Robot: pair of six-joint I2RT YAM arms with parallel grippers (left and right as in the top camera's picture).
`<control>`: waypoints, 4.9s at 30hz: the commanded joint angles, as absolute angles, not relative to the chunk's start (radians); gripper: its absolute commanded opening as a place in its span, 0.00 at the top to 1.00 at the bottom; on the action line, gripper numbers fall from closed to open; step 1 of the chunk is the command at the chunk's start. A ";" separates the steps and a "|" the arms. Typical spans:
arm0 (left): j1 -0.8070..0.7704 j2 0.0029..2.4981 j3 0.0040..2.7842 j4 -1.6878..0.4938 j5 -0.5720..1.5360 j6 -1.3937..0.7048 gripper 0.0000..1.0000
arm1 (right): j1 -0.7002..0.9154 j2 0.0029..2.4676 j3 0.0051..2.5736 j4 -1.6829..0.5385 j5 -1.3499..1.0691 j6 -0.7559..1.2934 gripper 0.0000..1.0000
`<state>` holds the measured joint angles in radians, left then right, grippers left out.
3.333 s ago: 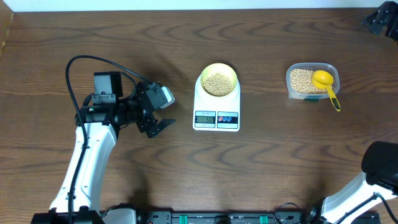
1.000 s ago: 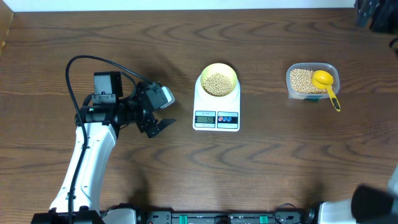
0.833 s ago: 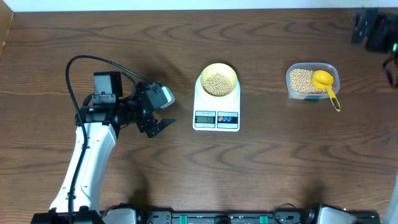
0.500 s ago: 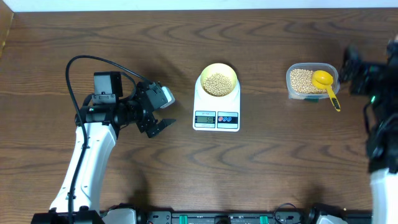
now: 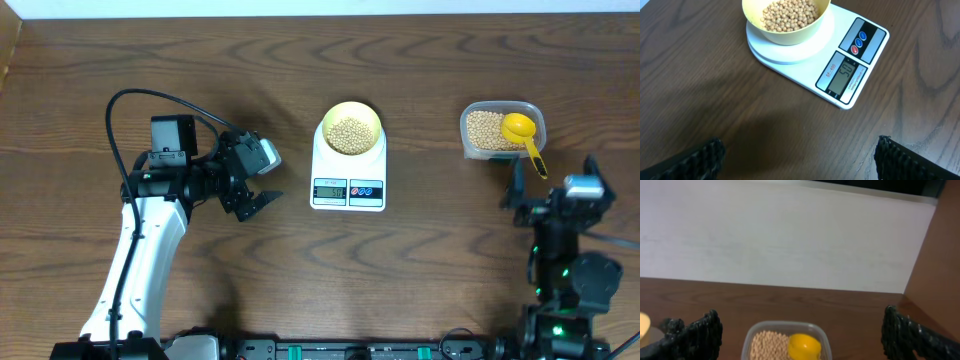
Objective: Scoop item into bowl and weigh 50g on scale
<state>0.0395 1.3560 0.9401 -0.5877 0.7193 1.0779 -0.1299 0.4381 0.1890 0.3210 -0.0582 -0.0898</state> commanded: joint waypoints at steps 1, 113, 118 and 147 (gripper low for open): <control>0.043 1.360 0.946 -0.589 0.717 1.088 0.03 | -0.116 0.348 0.122 0.333 -0.018 -0.110 0.01; 0.043 1.360 0.946 -0.589 0.717 1.088 0.03 | -0.032 0.005 0.006 -0.059 -0.197 -0.072 0.01; 0.043 1.360 0.946 -0.589 0.717 1.088 0.02 | -0.032 0.005 0.006 -0.060 -0.197 -0.072 0.01; 0.040 1.357 0.946 -0.540 0.711 1.082 0.03 | -0.032 0.005 0.006 -0.059 -0.197 -0.072 0.01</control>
<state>0.0391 1.3560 0.9401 -0.5636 0.7010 1.0779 -0.0395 0.0113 0.0071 -0.0555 -0.1871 -0.0841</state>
